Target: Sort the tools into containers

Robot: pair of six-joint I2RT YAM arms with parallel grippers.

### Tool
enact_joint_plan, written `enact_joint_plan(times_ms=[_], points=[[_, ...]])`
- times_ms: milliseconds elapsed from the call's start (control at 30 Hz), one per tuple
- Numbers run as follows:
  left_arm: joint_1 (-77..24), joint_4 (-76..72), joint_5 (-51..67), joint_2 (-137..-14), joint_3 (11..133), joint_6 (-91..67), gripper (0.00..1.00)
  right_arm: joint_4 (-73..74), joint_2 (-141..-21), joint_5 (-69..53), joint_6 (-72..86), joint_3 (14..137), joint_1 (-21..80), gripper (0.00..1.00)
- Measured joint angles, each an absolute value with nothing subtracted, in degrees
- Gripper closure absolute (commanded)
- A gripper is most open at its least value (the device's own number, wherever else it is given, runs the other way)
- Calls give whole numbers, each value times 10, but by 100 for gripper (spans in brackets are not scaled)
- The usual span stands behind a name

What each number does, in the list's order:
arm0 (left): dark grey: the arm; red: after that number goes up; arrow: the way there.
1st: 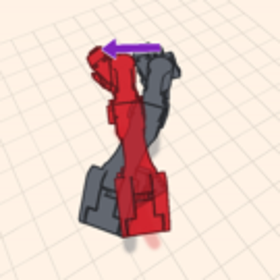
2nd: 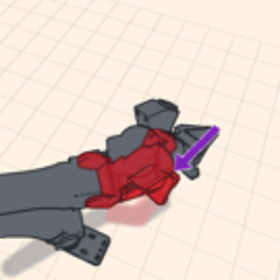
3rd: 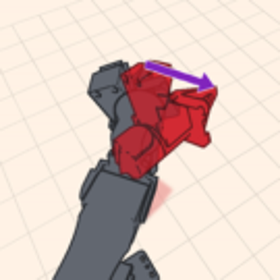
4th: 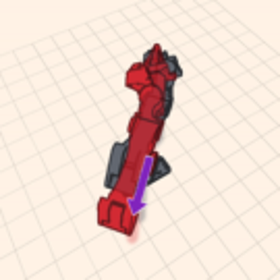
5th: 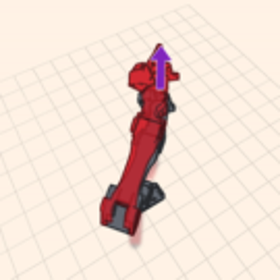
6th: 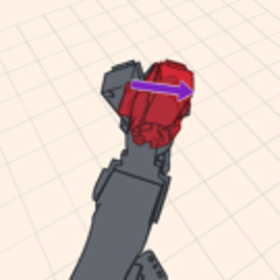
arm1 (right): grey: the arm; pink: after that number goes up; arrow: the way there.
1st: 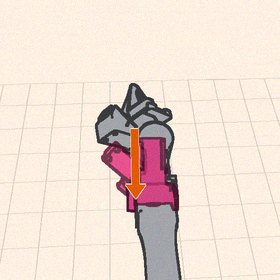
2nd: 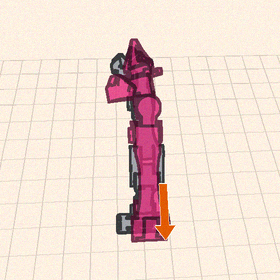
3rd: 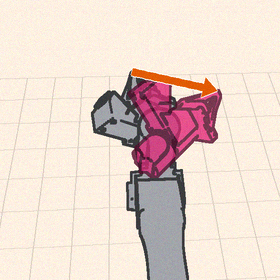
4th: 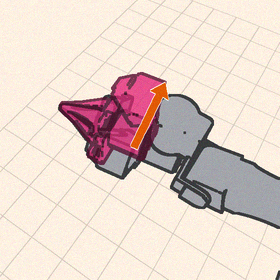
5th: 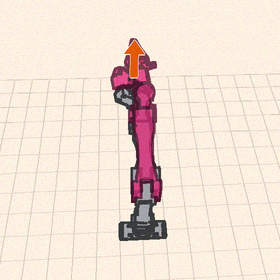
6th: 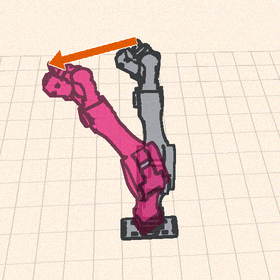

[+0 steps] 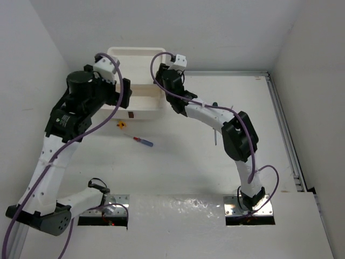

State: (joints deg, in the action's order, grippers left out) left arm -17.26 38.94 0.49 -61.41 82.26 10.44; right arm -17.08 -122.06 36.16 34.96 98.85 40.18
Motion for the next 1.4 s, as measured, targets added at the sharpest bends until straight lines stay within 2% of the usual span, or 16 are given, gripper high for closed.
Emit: enact_joint_plan(times_ms=[67, 133, 167, 200, 300, 333, 400, 500, 633, 800, 900, 967, 1000, 1033, 1100, 1400], points=[[-173, 394, -21, -607, 863, 114, 0, -166, -1191, 327, 315, 956, 398, 24], [-172, 394, -54, -599, 889, 123, 0, -153, -1145, 292, 281, 910, 390, 23], [-171, 395, -70, -595, 897, 129, 0, -143, -1120, 279, 267, 889, 385, 26], [-168, 397, -87, -591, 903, 134, 0, -137, -1083, 256, 253, 853, 378, 44], [-161, 404, -117, -588, 910, 144, 0, -107, -981, 197, 237, 771, 333, 74], [-157, 407, -125, -588, 912, 147, 0, -97, -953, 173, 238, 753, 303, 76], [-149, 412, -133, -591, 917, 150, 0, -76, -928, 145, 238, 743, 246, 66], [-133, 413, -134, -607, 918, 152, 0, -35, -962, 129, 221, 767, 179, 37], [-102, 403, -129, -630, 912, 152, 0, 50, -1115, 91, 183, 884, 168, 31], [-66, 375, -140, -654, 889, 151, 0, 148, -1329, 50, 160, 1057, 181, 31], [-58, 363, -141, -670, 880, 149, 0, 180, -1393, 47, 153, 1088, 186, 43], [-56, 358, -139, -677, 874, 148, 0, 175, -1394, 55, 151, 1092, 188, 56], [-56, 357, -139, -679, 871, 147, 0, 175, -1394, 54, 150, 1091, 188, 64], [-56, 356, -137, -680, 868, 147, 0, 172, -1394, 53, 151, 1086, 188, 84], [-56, 354, -135, -680, 865, 146, 0, 166, -1392, 56, 151, 1079, 188, 99], [-54, 330, -135, -679, 835, 145, 0, 151, -1300, 71, 128, 956, 185, 100]])
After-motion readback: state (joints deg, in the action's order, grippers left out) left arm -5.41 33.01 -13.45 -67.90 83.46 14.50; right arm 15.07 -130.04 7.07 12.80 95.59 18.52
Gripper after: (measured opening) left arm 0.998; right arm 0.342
